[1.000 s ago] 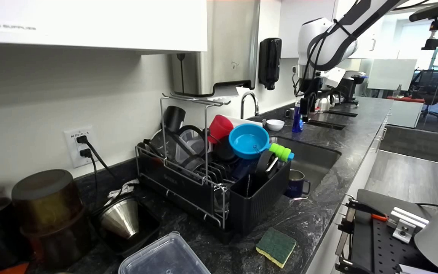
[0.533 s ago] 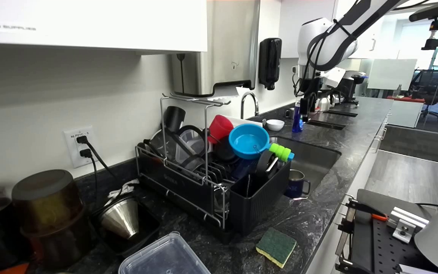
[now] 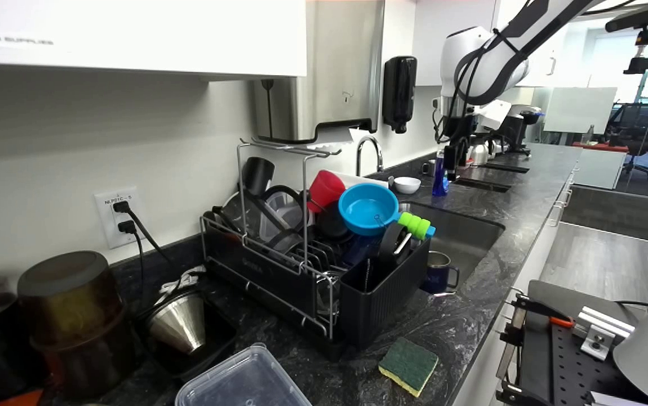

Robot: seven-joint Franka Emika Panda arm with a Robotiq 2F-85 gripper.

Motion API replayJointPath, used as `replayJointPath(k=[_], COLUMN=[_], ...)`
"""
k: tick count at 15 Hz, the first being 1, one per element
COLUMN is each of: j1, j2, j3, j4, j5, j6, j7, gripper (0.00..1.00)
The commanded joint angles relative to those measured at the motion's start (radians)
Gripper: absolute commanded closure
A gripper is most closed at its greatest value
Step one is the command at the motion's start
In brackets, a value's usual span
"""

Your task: Hang the blue mug in the sink on the washing rack.

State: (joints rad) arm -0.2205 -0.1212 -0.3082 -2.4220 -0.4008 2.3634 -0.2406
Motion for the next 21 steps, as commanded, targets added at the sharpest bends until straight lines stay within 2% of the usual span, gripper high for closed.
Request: replayJointPath(k=[1,8,12,21], j1=[-0.019,-0.045,-0.085,-0.169], j2=[0.064,0.279,0.391,0.594], j3=[0.01,0.006,0.009,0.046], j4=[0.004,0.047,0.108,0.261], j5=[0.018,0.047,0.121,0.225], j6=[0.053,0.137,0.171,0.125], j7=[0.003,-0.006,-0.04,-0.149], gripper=[0.0,0.0,0.0,0.0])
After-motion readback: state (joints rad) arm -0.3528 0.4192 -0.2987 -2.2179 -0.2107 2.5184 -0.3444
